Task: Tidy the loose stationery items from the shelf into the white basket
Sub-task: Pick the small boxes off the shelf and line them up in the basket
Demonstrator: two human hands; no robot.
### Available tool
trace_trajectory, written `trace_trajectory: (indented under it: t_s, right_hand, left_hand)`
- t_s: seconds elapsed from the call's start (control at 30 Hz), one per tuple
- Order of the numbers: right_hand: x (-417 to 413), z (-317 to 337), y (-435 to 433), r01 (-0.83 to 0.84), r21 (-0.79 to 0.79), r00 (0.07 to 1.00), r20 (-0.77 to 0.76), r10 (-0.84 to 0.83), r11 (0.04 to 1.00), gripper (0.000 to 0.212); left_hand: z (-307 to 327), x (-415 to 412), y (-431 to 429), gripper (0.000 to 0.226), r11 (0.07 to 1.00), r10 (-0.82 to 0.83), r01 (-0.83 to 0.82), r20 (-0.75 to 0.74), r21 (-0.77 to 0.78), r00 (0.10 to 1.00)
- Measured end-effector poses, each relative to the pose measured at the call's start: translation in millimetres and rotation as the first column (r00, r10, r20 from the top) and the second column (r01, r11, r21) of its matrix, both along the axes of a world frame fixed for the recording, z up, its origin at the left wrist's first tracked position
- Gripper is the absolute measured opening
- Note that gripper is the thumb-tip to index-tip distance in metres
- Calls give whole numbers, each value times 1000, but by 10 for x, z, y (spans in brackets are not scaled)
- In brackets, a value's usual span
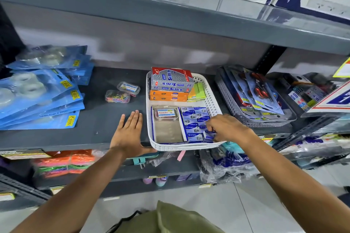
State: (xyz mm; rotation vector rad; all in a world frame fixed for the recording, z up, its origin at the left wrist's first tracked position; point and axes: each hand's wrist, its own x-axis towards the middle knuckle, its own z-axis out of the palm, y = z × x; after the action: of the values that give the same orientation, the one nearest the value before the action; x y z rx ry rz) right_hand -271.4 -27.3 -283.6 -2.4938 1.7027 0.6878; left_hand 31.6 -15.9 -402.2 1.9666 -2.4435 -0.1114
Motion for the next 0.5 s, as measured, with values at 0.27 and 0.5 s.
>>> trace_trajectory:
  t_s: [0.27,0.5]
  right_hand:
    - [16,-28,54,32,14,997,70,-32,999,37]
    - [109,-15,63,13,-28,998,63,-11,1000,44]
  left_hand:
    - [1,-7,-6,139,1000,9,-9,-7,5,1000]
    - [10,-25,-13,139,1000,14,-14,20,25,1000]
